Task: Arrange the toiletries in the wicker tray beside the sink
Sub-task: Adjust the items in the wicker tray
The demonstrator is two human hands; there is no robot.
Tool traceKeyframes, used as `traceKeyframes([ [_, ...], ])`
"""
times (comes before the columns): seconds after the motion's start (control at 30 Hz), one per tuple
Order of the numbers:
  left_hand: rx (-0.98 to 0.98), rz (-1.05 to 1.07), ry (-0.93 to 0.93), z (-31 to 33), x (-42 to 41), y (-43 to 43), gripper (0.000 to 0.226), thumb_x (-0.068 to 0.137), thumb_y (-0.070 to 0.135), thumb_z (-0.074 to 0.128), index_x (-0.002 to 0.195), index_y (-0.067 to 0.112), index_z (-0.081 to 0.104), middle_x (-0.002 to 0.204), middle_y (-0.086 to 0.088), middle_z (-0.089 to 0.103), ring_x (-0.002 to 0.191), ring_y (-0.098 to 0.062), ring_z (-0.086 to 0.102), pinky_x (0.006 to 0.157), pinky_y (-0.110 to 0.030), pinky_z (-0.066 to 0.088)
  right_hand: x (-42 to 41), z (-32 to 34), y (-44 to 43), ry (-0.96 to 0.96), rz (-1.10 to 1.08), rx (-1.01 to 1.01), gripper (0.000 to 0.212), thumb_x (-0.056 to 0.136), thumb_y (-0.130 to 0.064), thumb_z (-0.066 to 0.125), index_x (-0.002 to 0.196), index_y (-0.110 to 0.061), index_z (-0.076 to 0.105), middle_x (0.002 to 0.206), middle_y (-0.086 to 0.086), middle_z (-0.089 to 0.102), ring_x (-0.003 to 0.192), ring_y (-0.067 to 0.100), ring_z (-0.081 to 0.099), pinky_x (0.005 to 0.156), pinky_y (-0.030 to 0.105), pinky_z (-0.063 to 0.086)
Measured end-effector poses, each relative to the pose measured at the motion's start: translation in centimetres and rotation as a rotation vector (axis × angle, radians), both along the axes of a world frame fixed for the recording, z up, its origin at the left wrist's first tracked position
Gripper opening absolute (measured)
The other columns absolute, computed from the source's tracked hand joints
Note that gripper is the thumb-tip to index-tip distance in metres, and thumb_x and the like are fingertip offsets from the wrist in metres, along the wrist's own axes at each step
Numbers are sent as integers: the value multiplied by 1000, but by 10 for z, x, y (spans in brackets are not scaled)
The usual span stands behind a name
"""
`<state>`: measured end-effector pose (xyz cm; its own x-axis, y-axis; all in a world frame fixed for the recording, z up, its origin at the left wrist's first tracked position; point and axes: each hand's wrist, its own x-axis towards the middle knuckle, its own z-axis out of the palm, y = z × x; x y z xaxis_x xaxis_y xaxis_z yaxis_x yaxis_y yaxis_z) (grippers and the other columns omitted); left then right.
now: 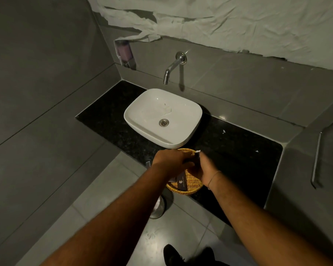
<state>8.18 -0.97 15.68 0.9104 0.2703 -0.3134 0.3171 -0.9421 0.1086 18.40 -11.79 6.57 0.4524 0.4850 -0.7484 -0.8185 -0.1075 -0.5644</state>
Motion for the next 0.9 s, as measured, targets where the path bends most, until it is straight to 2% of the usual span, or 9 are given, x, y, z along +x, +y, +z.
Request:
traceKeyframes([
  [0.07,103,-45,87,6,3,-5,55,105,67,53,152,40,55,124,-3,75,114,-26,74,76,-35,44,-7,-11,-7,15,9,23,44,107,-39,43,139,-14,62,128,23,70,113,37,69,77,39,58],
  [0.13,175,-77,143,11,5,-8,58,102,67,57,150,35,56,125,-4,76,114,-26,74,76,-34,45,-13,-16,-15,53,36,102,48,106,-43,42,139,-14,64,130,21,71,116,35,69,79,39,58],
  [0.27,242,-104,232,18,6,-12,60,103,66,57,157,41,50,136,-1,73,125,-27,71,82,-34,44,-20,-20,-28,211,-37,130,43,104,-34,53,140,-12,63,135,21,68,103,28,71,61,34,61],
  [0.4,222,-65,288,18,4,-15,49,103,63,60,142,34,67,109,2,74,110,-23,75,81,-33,49,-19,-22,-36,27,123,22,38,105,-40,51,134,-21,66,129,11,71,104,23,68,69,35,57],
  [0.5,186,-56,288,16,-1,-17,46,102,63,61,135,33,72,95,7,66,98,-19,73,75,-31,48,-23,-21,-39,55,183,-10,35,103,-44,54,127,-24,70,117,6,75,94,18,72,62,30,59],
  [0.57,171,-65,273,13,-5,-17,44,103,60,63,136,32,71,95,6,68,94,-18,72,78,-31,55,-24,-22,-39,58,216,-16,33,102,-47,54,123,-27,70,116,5,75,96,20,71,65,33,58],
  [0.67,174,-71,224,8,-9,-15,45,101,57,68,139,32,69,111,5,75,106,-22,75,90,-36,60,-24,-25,-37,29,272,-45,33,101,-53,52,115,-30,71,116,3,75,100,22,67,71,36,53],
  [0.8,149,-35,198,4,-13,-9,46,100,58,69,135,29,69,100,4,70,96,-21,72,78,-34,52,-21,-32,-36,-9,305,-92,30,102,-55,50,110,-33,69,112,-1,71,103,23,64,80,40,53],
  [0.9,121,20,199,-5,-20,-6,43,99,58,70,129,27,72,95,5,67,89,-20,68,77,-34,52,-20,-38,-37,-68,342,-148,33,100,-55,53,115,-30,68,110,2,71,97,23,64,77,41,54],
])
